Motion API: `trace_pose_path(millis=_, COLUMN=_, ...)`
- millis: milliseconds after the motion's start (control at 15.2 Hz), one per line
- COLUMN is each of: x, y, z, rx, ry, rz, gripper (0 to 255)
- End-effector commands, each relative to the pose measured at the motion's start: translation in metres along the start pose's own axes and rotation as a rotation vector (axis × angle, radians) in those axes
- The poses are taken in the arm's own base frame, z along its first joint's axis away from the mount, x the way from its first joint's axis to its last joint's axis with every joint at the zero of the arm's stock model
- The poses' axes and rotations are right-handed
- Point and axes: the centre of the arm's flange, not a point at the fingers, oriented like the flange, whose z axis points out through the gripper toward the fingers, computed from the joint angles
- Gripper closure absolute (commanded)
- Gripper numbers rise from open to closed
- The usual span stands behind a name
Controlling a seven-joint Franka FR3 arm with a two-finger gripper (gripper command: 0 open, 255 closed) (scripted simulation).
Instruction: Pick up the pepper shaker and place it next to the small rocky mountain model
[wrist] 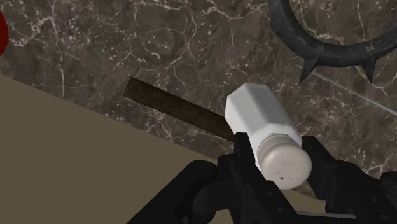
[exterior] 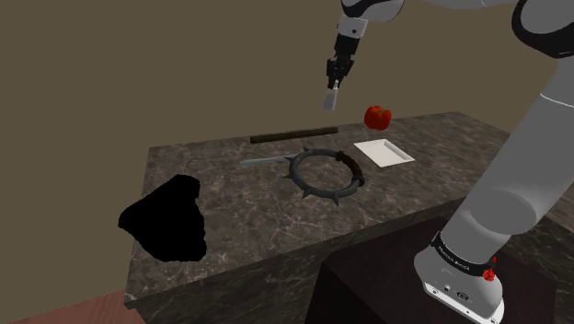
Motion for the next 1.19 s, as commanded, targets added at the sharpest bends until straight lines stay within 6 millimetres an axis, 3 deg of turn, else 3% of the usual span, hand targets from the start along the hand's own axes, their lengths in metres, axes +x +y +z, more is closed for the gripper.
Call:
trace_pose_path(millis=0, x=0.003, y=-0.026, z=0.003, rx=0.000, ry=0.000, rz=0.002, gripper=255)
trace_pose_path(millis=1122, x=0.016, y=-0.250, z=0.019, rx=0.000, ry=0.000, rz=0.002, gripper=255)
